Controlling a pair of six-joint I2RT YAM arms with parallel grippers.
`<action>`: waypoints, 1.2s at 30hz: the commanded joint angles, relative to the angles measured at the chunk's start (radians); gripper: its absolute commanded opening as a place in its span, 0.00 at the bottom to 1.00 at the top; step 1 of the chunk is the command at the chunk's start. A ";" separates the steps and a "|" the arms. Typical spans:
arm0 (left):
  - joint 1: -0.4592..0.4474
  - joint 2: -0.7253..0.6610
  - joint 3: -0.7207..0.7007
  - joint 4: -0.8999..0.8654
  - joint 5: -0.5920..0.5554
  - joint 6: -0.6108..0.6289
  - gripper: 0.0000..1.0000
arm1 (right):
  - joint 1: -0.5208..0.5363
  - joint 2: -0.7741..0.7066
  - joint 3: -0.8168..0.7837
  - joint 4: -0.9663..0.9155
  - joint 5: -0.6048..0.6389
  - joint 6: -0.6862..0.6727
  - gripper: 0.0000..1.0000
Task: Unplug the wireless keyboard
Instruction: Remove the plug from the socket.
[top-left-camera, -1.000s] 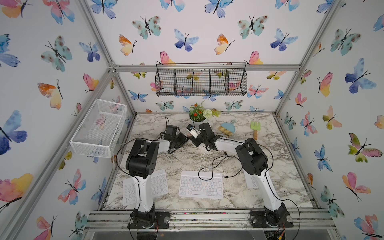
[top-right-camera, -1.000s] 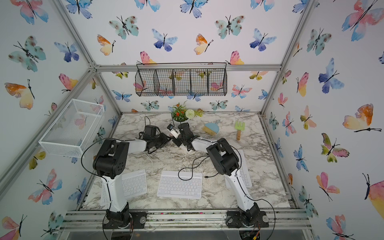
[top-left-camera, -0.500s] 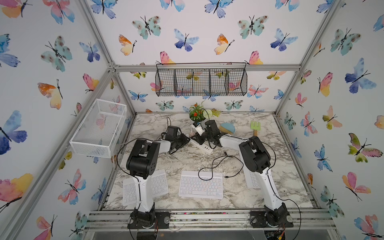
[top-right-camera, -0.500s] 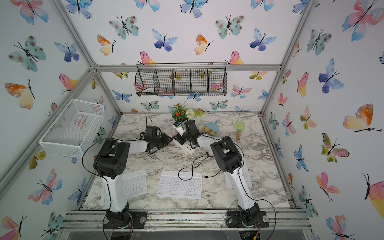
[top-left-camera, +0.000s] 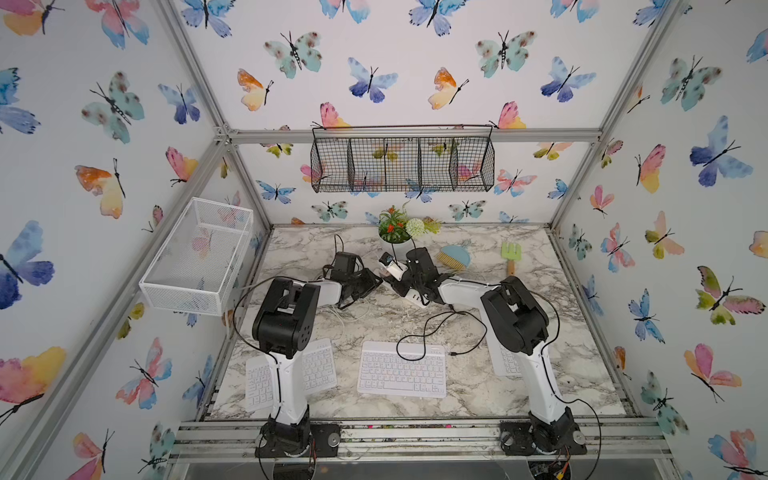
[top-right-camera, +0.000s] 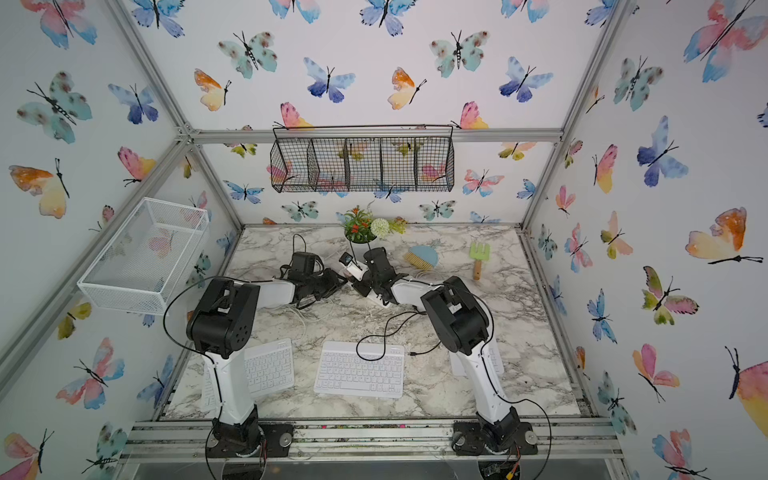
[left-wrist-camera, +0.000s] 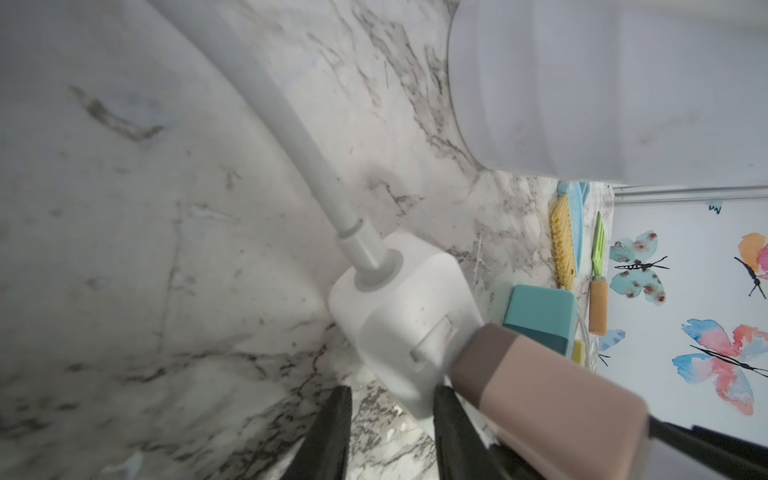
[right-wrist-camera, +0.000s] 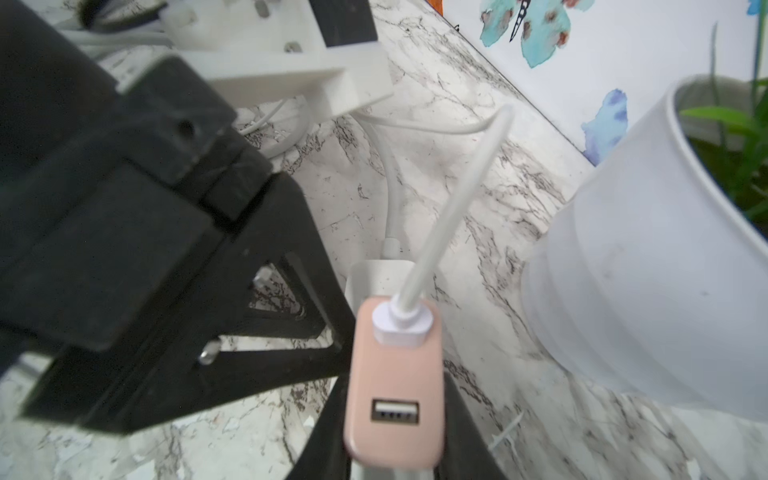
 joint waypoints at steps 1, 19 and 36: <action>-0.003 0.077 -0.039 -0.143 -0.114 0.026 0.35 | 0.050 -0.096 0.019 0.096 -0.141 0.006 0.14; -0.034 0.060 -0.035 -0.101 -0.021 0.036 0.55 | -0.041 0.011 0.043 0.240 -0.503 0.520 0.13; -0.063 0.120 -0.035 -0.226 -0.077 0.097 0.45 | 0.014 -0.067 -0.054 0.334 -0.364 0.450 0.13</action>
